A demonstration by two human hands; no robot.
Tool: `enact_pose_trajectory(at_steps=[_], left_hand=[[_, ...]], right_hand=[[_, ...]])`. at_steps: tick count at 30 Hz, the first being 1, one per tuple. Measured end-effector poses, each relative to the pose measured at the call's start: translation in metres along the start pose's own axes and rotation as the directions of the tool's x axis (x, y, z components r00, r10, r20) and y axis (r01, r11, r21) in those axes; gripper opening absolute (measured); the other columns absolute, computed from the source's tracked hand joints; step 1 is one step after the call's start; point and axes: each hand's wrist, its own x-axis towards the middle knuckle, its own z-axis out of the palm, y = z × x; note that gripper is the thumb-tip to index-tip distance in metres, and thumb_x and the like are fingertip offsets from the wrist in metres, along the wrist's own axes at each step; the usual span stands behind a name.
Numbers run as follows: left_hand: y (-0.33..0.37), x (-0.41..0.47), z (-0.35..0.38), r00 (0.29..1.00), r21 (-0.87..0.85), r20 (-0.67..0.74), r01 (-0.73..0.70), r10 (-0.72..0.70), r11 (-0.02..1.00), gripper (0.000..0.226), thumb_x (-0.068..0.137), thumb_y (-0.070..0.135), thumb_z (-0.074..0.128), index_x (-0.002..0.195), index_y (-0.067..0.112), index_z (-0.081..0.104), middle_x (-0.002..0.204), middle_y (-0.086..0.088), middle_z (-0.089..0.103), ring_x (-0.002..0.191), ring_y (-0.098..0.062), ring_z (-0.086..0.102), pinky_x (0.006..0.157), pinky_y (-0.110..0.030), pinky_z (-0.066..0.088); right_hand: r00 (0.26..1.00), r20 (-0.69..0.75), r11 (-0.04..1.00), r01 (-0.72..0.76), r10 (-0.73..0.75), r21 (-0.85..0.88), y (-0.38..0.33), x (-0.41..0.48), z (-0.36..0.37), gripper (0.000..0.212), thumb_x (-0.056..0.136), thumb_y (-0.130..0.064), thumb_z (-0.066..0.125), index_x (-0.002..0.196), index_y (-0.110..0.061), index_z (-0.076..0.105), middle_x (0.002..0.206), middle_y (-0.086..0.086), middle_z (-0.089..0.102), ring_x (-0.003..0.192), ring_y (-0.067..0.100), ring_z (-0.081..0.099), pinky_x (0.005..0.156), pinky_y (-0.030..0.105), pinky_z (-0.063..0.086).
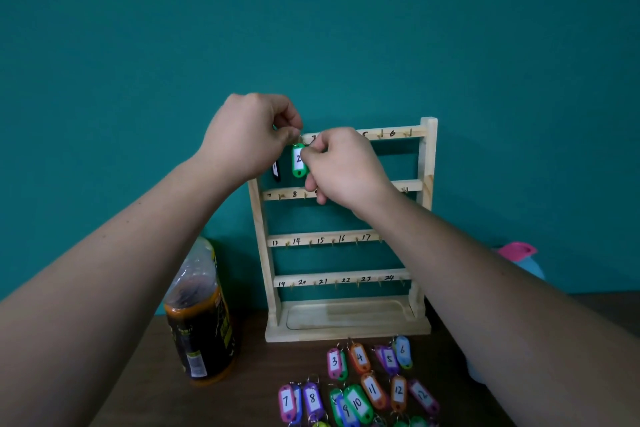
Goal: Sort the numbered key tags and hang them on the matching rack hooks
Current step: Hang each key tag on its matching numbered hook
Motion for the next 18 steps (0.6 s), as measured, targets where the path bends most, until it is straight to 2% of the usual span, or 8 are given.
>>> enact_pose_trajectory(at_steps=[3,6,9,11,13,16,18], left_hand=[[-0.002,-0.005,0.004,1.0,0.036,-0.01,-0.024,0.024,0.999,0.004,0.091,0.03,0.074,0.094,0.031,0.074,0.088,0.018,0.072,0.09,-0.015,0.064,0.082,-0.034,0.053],[-0.003,-0.015,0.003,0.995,0.016,-0.082,-0.055,0.056,0.998,0.008,0.091,0.032,0.076,0.099,0.031,0.074,0.096,0.014,0.068,0.093,-0.016,0.058,0.08,-0.029,0.041],[0.003,-0.04,0.0,0.985,-0.108,-0.174,-0.008,-0.011,0.994,0.008,0.092,0.028,0.074,0.099,0.028,0.072,0.094,0.015,0.07,0.082,-0.011,0.059,0.078,-0.026,0.043],[0.011,-0.067,0.001,0.972,-0.222,-0.219,0.033,-0.083,0.975,0.007,0.091,0.023,0.074,0.097,0.027,0.071,0.088,0.016,0.072,0.078,-0.009,0.061,0.075,-0.015,0.044],[0.018,-0.095,0.007,0.967,-0.312,-0.204,0.082,-0.151,0.947,0.006,0.091,0.022,0.075,0.094,0.026,0.072,0.084,0.016,0.072,0.078,-0.009,0.062,0.071,-0.008,0.041],[0.02,-0.134,0.025,0.967,-0.388,-0.118,0.165,-0.227,0.907,0.007,0.092,0.022,0.076,0.093,0.028,0.073,0.084,0.016,0.072,0.081,-0.009,0.063,0.067,-0.007,0.039],[0.017,-0.154,0.038,0.966,-0.405,-0.053,0.212,-0.254,0.89,0.009,0.092,0.021,0.077,0.092,0.029,0.073,0.084,0.016,0.072,0.083,-0.008,0.064,0.067,-0.009,0.041]], right_hand=[[1.0,-0.012,0.999,0.008,-0.008,-0.052,0.003,-0.001,0.004,0.019,0.103,-0.027,0.056,0.092,-0.016,0.066,0.065,0.004,0.075,0.04,0.016,0.063,0.045,0.022,0.045],[0.995,-0.083,0.993,0.043,-0.052,-0.106,0.012,-0.008,0.008,0.018,0.098,-0.041,0.059,0.09,-0.026,0.062,0.067,0.003,0.074,0.052,0.026,0.069,0.054,0.041,0.06],[0.986,-0.136,0.995,0.086,-0.092,-0.052,0.025,-0.027,0.009,0.012,0.096,-0.044,0.06,0.099,-0.033,0.058,0.068,0.005,0.071,0.054,0.03,0.067,0.054,0.053,0.059],[0.983,-0.153,0.995,0.104,-0.104,-0.003,0.036,-0.045,0.009,0.006,0.099,-0.037,0.063,0.1,-0.032,0.059,0.068,0.008,0.069,0.054,0.031,0.066,0.053,0.054,0.058],[0.984,-0.143,0.994,0.106,-0.103,0.016,0.047,-0.064,0.01,0.005,0.102,-0.031,0.064,0.098,-0.03,0.062,0.067,0.007,0.069,0.056,0.031,0.066,0.052,0.054,0.056],[0.993,-0.102,0.998,0.06,-0.063,-0.024,0.067,-0.09,0.014,0.006,0.105,-0.032,0.062,0.1,-0.029,0.064,0.073,0.002,0.071,0.059,0.021,0.068,0.061,0.048,0.058],[0.996,-0.083,1.0,0.012,-0.011,0.009,0.083,-0.105,0.017,0.007,0.105,-0.032,0.063,0.099,-0.029,0.066,0.075,-0.001,0.072,0.063,0.015,0.069,0.064,0.042,0.06]])
